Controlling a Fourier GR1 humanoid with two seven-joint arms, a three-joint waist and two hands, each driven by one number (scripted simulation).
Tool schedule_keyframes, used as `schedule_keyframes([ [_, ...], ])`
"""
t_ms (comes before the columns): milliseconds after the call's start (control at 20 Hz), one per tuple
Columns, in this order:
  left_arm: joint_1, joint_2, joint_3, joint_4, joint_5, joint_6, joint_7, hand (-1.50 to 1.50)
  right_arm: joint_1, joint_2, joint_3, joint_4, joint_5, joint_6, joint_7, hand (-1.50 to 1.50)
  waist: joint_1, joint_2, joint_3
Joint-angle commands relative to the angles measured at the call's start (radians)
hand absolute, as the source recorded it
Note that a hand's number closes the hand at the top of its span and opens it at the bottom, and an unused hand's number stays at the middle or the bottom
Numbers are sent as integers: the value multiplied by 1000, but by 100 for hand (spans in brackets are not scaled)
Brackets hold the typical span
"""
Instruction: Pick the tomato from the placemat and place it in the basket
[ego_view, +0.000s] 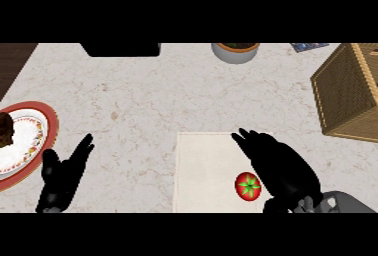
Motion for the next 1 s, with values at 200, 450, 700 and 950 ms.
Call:
schedule_keyframes([
  [200,40,-17,15,55,-16,-29,13,0,102,52,17,49,142,-33,-69,-150,1,8,-12],
  [450,32,-7,40,53,-8,-51,46,0,64,106,3,66,144,37,-31,-150,1,7,-12],
  [700,38,-38,42,92,-30,-56,-10,0,101,130,31,201,202,24,-77,-150,1,10,-12],
  [950,51,-76,13,54,-59,-31,35,0,78,180,-2,201,214,65,-41,-150,4,9,-12],
])
